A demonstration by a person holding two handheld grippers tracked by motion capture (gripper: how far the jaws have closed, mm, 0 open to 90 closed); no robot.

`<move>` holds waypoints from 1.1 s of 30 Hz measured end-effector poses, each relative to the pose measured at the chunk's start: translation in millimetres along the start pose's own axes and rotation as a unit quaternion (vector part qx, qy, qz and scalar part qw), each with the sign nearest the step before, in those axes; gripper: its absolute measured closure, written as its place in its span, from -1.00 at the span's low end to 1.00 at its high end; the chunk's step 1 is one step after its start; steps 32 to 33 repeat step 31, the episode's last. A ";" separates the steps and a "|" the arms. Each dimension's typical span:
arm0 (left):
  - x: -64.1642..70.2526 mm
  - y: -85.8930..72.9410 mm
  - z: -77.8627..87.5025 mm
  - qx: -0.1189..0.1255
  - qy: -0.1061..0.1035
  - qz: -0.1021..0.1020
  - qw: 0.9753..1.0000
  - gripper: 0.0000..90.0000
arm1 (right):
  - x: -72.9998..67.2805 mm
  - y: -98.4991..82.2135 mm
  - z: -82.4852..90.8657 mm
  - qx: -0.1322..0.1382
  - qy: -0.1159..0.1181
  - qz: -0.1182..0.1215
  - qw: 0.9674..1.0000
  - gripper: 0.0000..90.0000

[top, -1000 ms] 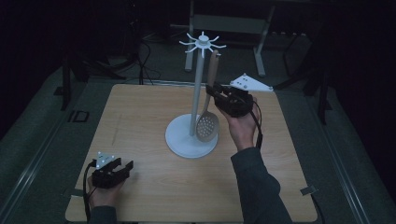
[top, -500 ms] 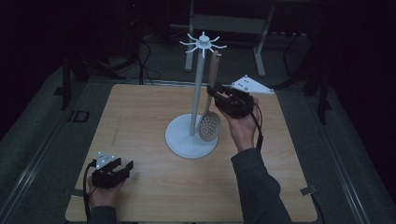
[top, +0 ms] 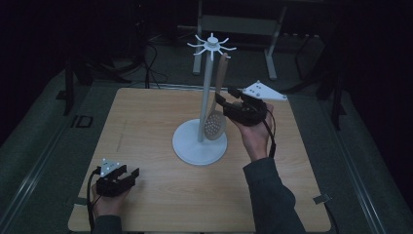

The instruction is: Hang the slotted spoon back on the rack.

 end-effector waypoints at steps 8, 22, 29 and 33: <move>0.1 0.2 -0.5 0.001 0.001 0.000 1.000 0.01 | 5.1 -4.8 4.7 -0.016 -0.015 0.001 1.000 -0.27; 0.8 -0.2 -1.1 -0.001 0.000 0.000 1.000 0.01 | 11.9 -18.7 17.9 -0.043 -0.018 0.003 0.999 -0.35; 0.2 0.2 -1.1 0.000 0.001 0.000 1.000 0.01 | 14.0 -30.9 27.0 -0.057 -0.015 0.003 0.998 -0.35; 0.0 0.3 -0.9 0.001 0.002 0.001 1.000 0.01 | 14.8 -35.3 29.1 -0.062 -0.016 0.002 0.998 -0.35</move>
Point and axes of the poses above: each handheld gripper's, and its own axes: z roughly backward along the jaws, y roughly out of its top, x roughly to its right, the point moved 10 cm from there along -z, roughly forward along the jaws, and after that the axes turned 1 degree about z, right-handed, at the moved point
